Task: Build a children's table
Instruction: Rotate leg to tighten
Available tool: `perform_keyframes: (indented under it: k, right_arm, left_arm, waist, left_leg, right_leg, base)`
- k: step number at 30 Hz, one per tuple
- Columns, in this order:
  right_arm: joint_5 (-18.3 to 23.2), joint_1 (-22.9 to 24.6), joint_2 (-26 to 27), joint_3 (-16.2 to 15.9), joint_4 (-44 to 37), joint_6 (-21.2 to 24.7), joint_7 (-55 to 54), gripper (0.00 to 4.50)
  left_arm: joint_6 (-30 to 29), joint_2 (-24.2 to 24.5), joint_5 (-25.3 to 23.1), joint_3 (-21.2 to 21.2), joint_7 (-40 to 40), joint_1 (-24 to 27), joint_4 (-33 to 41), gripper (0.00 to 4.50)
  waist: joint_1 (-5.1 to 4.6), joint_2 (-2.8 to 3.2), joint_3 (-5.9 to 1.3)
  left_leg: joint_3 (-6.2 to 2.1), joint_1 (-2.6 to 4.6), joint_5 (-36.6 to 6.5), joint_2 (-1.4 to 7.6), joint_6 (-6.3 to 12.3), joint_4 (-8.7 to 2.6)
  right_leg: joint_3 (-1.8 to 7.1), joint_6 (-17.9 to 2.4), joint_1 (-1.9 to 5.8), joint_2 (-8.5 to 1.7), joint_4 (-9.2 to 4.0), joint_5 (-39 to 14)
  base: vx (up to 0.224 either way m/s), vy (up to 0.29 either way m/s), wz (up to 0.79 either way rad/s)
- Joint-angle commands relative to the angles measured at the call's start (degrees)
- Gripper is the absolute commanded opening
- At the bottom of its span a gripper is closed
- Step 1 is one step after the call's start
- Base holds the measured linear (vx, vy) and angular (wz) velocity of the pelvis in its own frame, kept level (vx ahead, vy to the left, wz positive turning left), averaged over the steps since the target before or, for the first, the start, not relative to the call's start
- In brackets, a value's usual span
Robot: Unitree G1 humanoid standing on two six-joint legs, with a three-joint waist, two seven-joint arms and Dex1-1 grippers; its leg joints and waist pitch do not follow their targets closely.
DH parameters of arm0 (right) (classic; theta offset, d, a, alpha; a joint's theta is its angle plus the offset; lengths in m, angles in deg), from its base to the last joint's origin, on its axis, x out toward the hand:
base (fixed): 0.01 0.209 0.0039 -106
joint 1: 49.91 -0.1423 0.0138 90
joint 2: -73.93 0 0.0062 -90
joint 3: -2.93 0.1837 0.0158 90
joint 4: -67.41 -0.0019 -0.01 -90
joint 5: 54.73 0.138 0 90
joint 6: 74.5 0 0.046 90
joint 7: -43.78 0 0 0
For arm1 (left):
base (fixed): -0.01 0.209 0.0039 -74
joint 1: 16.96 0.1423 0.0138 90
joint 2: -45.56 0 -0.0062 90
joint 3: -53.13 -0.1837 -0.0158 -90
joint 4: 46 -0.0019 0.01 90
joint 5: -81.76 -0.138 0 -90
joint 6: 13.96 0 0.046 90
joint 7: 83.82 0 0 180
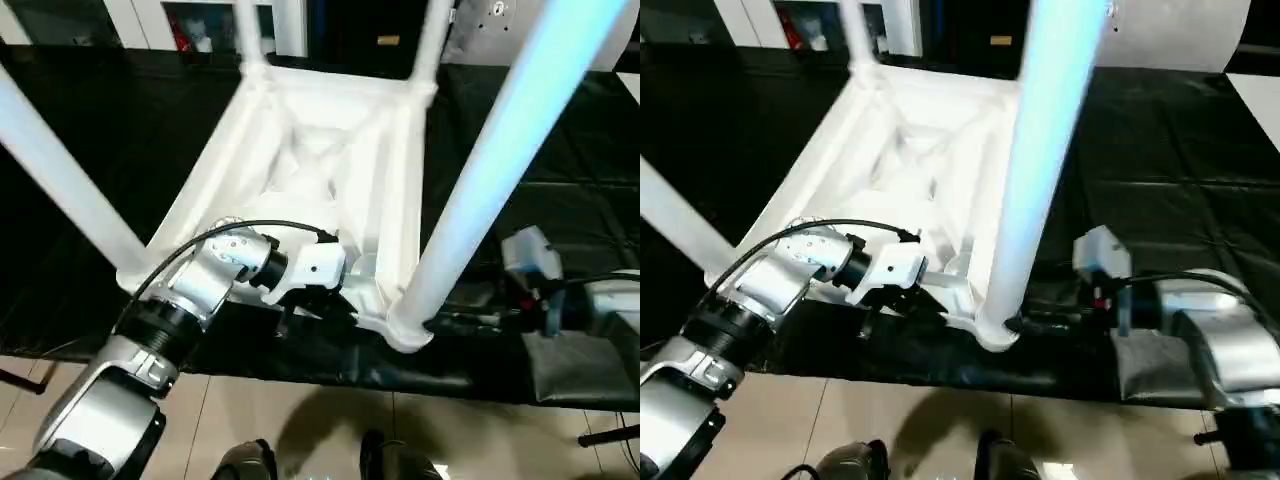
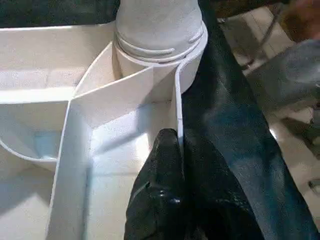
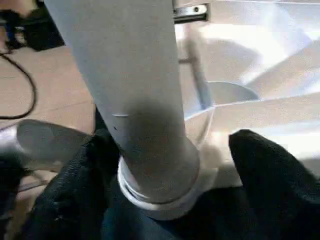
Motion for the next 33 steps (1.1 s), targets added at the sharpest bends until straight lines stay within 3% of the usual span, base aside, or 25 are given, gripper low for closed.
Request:
perform_keyframes:
  k: [1,4,7,14,19,22,23,25,28,29,30,33]
  right_arm:
    - [0.5,-0.9,-0.1,-0.7,0.3,0.2,1.7,3.44]
    - [0.8,-1.5,-0.2,-1.7,1.0,0.2,3.3,3.22]
    - [1.0,-2.4,0.2,-2.7,2.1,0.0,4.3,3.00]
    - [1.8,-4.2,1.2,-4.3,4.1,-0.1,6.6,2.37]
    - [2.2,-4.0,1.1,-4.5,3.6,0.4,7.0,2.08]
    - [5.2,-0.8,2.2,-2.6,-0.8,4.0,3.7,2.05]
    - [5.9,2.4,3.9,-1.0,-4.8,5.9,-1.6,2.03]
    - [5.4,4.1,5.2,-0.1,-7.0,7.1,-5.8,2.02]
    - [3.1,6.4,8.3,1.4,-10.2,8.9,-14.5,2.02]
    - [1.0,6.8,10.3,1.6,-11.4,10.2,-19.4,2.02]
    - [-0.5,7.0,11.8,1.7,-12.0,11.3,-22.8,2.02]
    - [-4.5,6.9,16.4,1.9,-13.7,14.5,-33.0,1.97]
  left_arm:
    - [1.7,-0.3,-0.8,-3.4,3.9,-0.2,0.2,0.00]
    - [2.0,-0.3,-0.6,-3.3,4.2,-0.3,-0.1,0.00]
    - [2.2,0.0,-0.4,-3.2,4.6,-0.4,-0.3,0.00]
    - [2.9,0.5,-0.1,-3.1,5.4,-0.6,-0.8,0.00]
    - [2.8,0.6,-0.2,-3.0,5.3,-0.4,-0.7,0.00]
    - [-0.6,-0.2,-0.5,-1.9,2.1,-0.1,-1.0,0.00]
    - [-4.2,-1.5,-0.1,-0.7,-1.0,0.3,-0.7,0.00]
    - [-6.5,-2.4,0.3,-0.1,-2.7,0.6,-0.2,0.00]
    - [-9.7,-4.2,0.6,0.5,-5.4,0.8,0.2,0.00]
    - [-10.3,-5.2,0.1,0.6,-7.4,0.6,-0.3,0.00]
    - [-10.9,-6.2,-0.2,0.8,-9.0,0.3,-0.9,0.00]
    - [-13.7,-9.0,-0.7,1.5,-13.0,-0.4,-2.0,0.00]
  waist:
    - [-0.14,-1.22,-4.35]
    - [0.01,-1.07,-4.48]
    - [0.22,-1.20,-4.28]
    - [0.47,-1.30,-3.97]
    - [0.51,-1.28,-3.96]
    - [0.52,-1.30,-3.77]
    - [0.76,-1.21,-3.63]
    - [0.62,-1.23,-3.43]
    - [0.00,-1.12,-2.60]
    - [-0.08,-0.91,-2.48]
    - [-0.95,-1.10,-2.27]
    - [-2.09,-1.06,-1.92]
  left_leg:
    - [-0.10,0.09,-2.9,2.65,11.06,-2.81]
    - [-0.16,0.02,-0.8,2.85,12.31,-2.61]
    - [-0.10,-0.08,-0.8,2.83,12.81,-2.59]
    - [-0.11,-0.14,-2.8,2.73,11.25,-2.80]
    - [-0.13,-0.10,-2.4,2.84,11.22,-2.84]
    - [-0.08,-0.08,-2.5,2.88,11.10,-2.92]
    - [0.03,0.03,-2.9,2.96,10.79,-2.98]
    - [-0.11,-0.19,-3.8,2.91,9.64,-3.27]
    - [-0.35,-0.01,-10.0,2.36,6.20,-3.98]
    - [-0.51,0.10,-10.8,2.45,5.49,-4.19]
    - [-0.93,-0.10,-12.6,2.10,3.79,-4.58]
    - [-1.06,-0.12,-14.2,1.75,3.02,-4.74]
  right_leg:
    - [2.54,-14.8,4.19,-3.78,-2.46,-12.7]
    - [2.48,-16.1,4.10,-3.82,-1.90,-8.9]
    - [2.48,-16.3,4.05,-3.93,-1.91,-8.9]
    - [2.43,-15.2,4.04,-4.05,-2.36,-12.8]
    - [2.47,-15.3,3.99,-4.07,-2.26,-12.1]
    - [2.60,-15.1,3.98,-4.02,-2.36,-12.3]
    - [2.72,-14.6,3.81,-4.00,-2.63,-13.2]
    - [2.66,-13.9,3.89,-4.06,-2.86,-15.0]
    - [2.42,-10.1,3.65,-4.21,-4.46,-27.4]
    - [2.44,-9.5,3.51,-4.25,-4.62,-29.0]
    - [2.14,-6.9,3.67,-4.27,-5.15,-33.5]
    - [2.01,-4.6,3.39,-4.14,-5.93,-37.1]
  base:
    - [0.000,0.000,0.00]
    - [0.000,0.000,0.00]
    - [0.000,0.000,0.00]
    - [0.000,0.000,0.00]
    - [0.000,0.000,0.00]
    - [0.000,0.000,0.00]
    - [0.000,0.000,0.00]
    - [0.000,0.000,0.00]
    - [0.000,0.000,0.00]
    - [0.000,0.000,0.00]
    - [0.000,0.000,0.00]
    - [0.000,0.000,0.00]
